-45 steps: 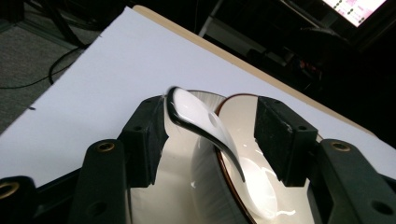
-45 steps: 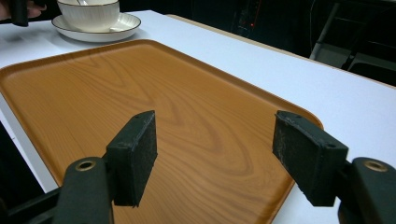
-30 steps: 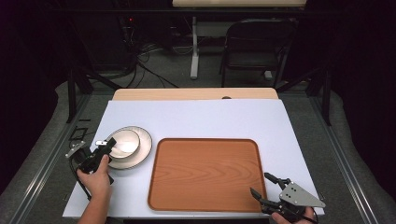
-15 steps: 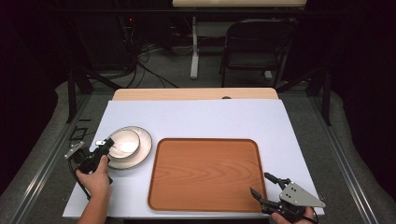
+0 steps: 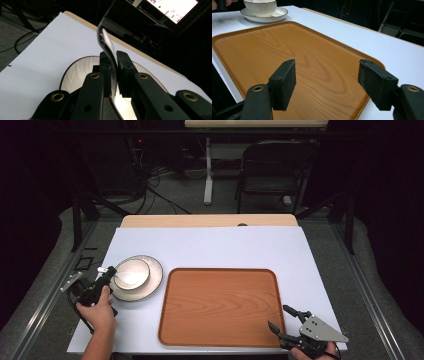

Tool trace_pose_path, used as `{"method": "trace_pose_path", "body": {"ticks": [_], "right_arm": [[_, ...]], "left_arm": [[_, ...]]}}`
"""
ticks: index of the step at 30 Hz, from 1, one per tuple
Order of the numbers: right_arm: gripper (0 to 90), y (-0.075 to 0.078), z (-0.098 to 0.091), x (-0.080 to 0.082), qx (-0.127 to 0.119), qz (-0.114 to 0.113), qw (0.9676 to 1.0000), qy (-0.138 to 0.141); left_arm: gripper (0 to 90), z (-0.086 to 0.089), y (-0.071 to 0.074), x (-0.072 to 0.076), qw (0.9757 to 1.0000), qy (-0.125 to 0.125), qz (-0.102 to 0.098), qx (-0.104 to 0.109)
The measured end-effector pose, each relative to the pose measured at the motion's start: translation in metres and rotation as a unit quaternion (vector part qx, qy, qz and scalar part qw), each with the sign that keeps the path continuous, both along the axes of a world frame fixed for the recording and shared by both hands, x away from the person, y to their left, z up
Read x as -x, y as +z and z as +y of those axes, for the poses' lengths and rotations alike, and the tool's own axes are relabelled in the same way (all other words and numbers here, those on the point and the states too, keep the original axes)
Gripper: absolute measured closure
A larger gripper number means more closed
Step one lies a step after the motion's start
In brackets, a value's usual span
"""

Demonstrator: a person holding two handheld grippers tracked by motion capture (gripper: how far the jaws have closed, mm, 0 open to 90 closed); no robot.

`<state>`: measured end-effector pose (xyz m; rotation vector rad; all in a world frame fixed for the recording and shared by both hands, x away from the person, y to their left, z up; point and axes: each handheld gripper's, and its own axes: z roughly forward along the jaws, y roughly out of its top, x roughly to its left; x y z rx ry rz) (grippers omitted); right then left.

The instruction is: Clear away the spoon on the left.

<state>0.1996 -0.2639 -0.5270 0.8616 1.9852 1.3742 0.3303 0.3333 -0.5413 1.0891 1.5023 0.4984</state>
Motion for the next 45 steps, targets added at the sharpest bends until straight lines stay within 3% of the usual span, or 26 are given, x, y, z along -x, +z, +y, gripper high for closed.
{"method": "trace_pose_path", "body": {"ticks": [13,18,21,30,38,43,45], "right_arm": [[30.4,0.000,0.000,0.000,0.000,0.000,1.0000,0.000],[30.4,0.000,0.000,0.000,0.000,-0.001,1.0000,0.000],[30.4,0.000,0.000,0.000,0.000,-0.001,1.0000,-0.001],[30.4,0.000,0.000,0.000,0.001,-0.001,1.0000,-0.001],[30.4,0.000,0.000,0.000,0.001,-0.001,1.0000,-0.001],[30.4,0.000,0.000,0.000,0.000,0.001,1.0000,-0.001],[30.4,0.000,0.000,0.000,0.000,0.001,1.0000,-0.001]], "left_arm": [[85.2,-0.003,0.011,-0.001,0.9996,-0.002,-0.012,0.024],[85.1,-0.005,0.023,0.000,0.9995,-0.004,-0.021,0.023],[85.1,-0.007,0.031,0.002,0.9992,-0.004,-0.021,0.034],[85.1,-0.016,0.057,0.006,0.9981,-0.022,-0.046,0.035],[85.1,-0.028,0.079,0.005,0.9961,-0.075,-0.041,0.023],[85.1,-0.036,0.090,0.001,0.9921,-0.121,-0.031,0.010],[85.2,-0.042,0.094,0.000,0.9895,-0.142,-0.024,0.006]]}}
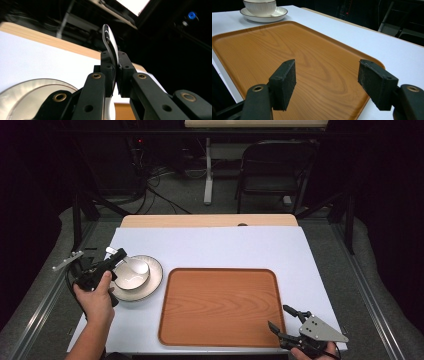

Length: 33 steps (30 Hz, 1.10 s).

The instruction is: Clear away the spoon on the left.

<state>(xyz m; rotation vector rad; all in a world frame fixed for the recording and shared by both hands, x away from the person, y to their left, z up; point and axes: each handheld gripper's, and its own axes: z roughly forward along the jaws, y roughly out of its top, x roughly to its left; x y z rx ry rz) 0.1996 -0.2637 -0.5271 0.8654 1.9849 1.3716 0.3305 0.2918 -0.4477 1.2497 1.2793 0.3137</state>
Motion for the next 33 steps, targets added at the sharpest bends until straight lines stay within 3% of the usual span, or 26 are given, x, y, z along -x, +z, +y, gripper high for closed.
{"method": "trace_pose_path", "body": {"ticks": [4,5,10,16,20,23,27,29,33], "right_arm": [[30.4,0.000,0.000,0.000,0.000,0.000,1.0000,0.000],[30.4,0.000,0.000,0.000,0.000,0.000,1.0000,0.000],[30.4,0.000,0.000,0.000,0.000,0.000,1.0000,0.000],[30.4,0.000,0.000,-0.001,0.001,0.001,1.0000,0.001],[30.4,0.000,0.000,-0.001,0.001,0.001,1.0000,0.000],[30.4,0.000,0.000,-0.001,0.001,0.001,1.0000,0.000],[30.4,0.000,0.000,-0.001,0.001,0.001,1.0000,0.000],[30.4,0.000,0.000,-0.001,0.002,0.000,1.0000,0.001],[30.4,0.000,0.000,-0.001,0.002,0.000,1.0000,0.000]], "left_arm": [[85.2,-0.012,0.006,-0.005,0.9988,-0.045,0.012,-0.015],[85.2,-0.015,0.007,-0.007,0.9974,-0.068,0.021,-0.016],[85.2,-0.029,0.009,-0.015,0.9905,-0.128,0.045,-0.022],[85.2,-0.046,0.011,-0.022,0.9770,-0.198,0.071,-0.038],[85.3,-0.058,0.012,-0.026,0.9618,-0.247,0.100,-0.063],[85.2,-0.067,0.013,-0.027,0.9536,-0.264,0.116,-0.085],[85.3,-0.077,0.015,-0.025,0.9471,-0.273,0.132,-0.104],[85.2,-0.082,0.016,-0.024,0.9447,-0.272,0.145,-0.112],[85.3,-0.089,0.016,-0.022,0.9428,-0.266,0.164,-0.116]]}}
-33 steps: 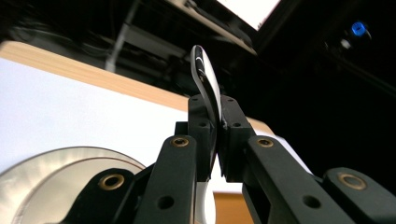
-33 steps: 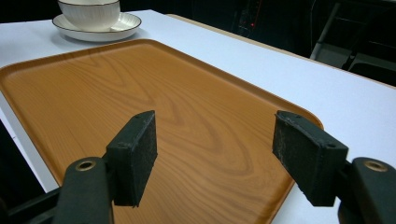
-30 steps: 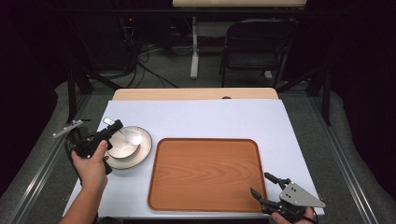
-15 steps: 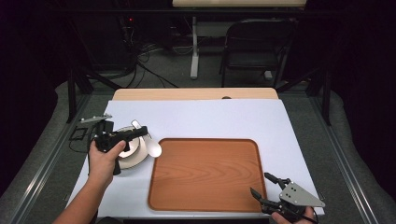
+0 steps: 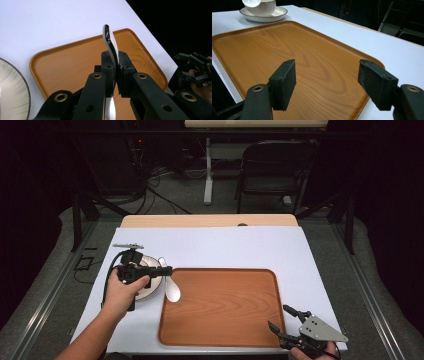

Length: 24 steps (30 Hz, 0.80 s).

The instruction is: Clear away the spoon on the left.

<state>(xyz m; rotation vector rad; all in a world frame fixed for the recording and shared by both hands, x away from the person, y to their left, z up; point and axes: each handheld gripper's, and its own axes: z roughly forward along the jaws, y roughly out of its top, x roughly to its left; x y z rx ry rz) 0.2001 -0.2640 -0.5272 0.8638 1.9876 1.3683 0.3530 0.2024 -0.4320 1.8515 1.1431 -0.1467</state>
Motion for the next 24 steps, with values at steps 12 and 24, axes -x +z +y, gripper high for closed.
{"method": "trace_pose_path", "body": {"ticks": [12,24], "right_arm": [[30.4,0.000,0.000,0.000,0.001,-0.001,1.0000,0.000],[30.4,0.000,0.000,0.000,0.000,-0.001,1.0000,-0.001]], "left_arm": [[85.2,-0.022,-0.008,-0.008,0.9953,0.025,0.074,-0.057],[85.2,-0.037,-0.018,-0.017,0.9854,0.023,0.131,-0.106]]}}
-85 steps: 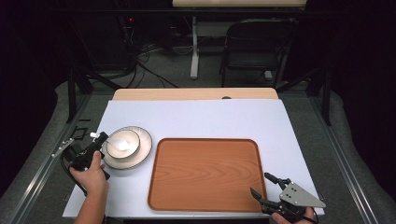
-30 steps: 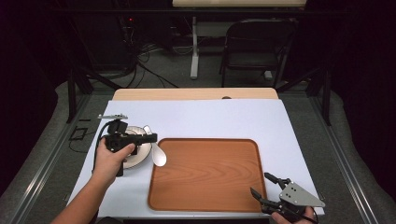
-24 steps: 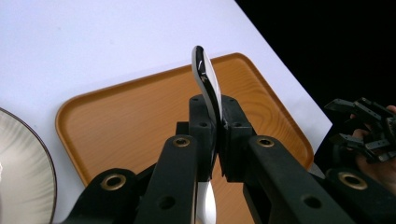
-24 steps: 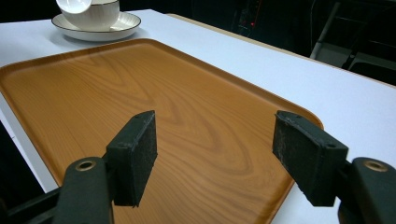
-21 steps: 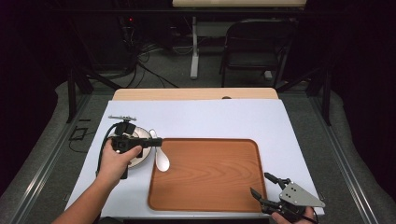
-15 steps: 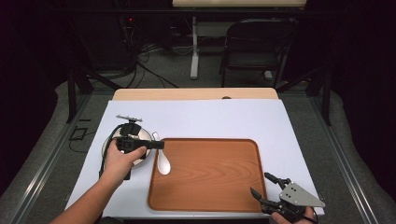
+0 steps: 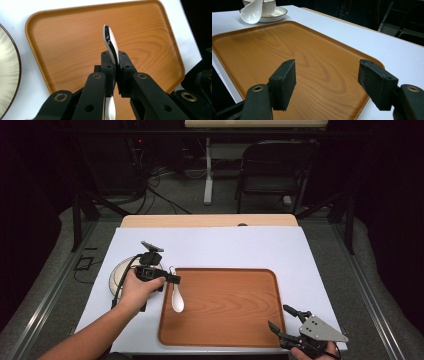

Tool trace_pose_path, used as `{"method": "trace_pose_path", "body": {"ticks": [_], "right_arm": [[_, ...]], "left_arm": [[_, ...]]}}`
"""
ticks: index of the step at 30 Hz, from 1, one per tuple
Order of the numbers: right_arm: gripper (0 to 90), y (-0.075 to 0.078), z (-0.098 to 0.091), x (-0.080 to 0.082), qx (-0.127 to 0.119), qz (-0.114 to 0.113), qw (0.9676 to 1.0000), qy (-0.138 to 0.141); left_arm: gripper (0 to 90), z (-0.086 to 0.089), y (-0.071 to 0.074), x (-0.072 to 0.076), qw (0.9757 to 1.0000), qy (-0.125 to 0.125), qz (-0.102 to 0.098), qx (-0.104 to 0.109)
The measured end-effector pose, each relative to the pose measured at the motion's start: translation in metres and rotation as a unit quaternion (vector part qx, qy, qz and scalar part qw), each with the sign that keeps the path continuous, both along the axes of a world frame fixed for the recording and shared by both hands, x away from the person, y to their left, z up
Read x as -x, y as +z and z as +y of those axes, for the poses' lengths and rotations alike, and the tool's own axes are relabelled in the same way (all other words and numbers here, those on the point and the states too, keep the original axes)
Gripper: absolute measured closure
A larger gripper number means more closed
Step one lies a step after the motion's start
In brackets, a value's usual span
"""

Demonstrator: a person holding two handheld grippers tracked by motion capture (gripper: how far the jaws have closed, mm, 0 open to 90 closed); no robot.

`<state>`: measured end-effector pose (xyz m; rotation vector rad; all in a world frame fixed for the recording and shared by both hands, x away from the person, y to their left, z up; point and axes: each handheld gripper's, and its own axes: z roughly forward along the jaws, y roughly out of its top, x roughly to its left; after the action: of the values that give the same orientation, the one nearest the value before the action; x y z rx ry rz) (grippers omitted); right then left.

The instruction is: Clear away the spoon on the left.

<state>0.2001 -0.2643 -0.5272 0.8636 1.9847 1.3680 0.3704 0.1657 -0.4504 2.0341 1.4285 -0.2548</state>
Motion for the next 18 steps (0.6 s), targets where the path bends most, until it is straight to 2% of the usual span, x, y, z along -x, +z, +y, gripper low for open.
{"method": "trace_pose_path", "body": {"ticks": [5,10,18], "right_arm": [[30.4,0.000,0.000,0.000,0.000,-0.001,1.0000,0.000],[30.4,0.000,0.000,0.001,-0.001,0.000,1.0000,0.001],[30.4,0.000,0.000,0.000,-0.001,0.000,1.0000,0.001]], "left_arm": [[85.2,-0.008,-0.009,-0.001,0.9996,-0.002,0.025,-0.014],[85.2,-0.015,-0.023,-0.001,0.9986,-0.007,0.052,-0.012],[85.2,-0.029,-0.034,-0.002,0.9980,-0.013,0.060,-0.009]]}}
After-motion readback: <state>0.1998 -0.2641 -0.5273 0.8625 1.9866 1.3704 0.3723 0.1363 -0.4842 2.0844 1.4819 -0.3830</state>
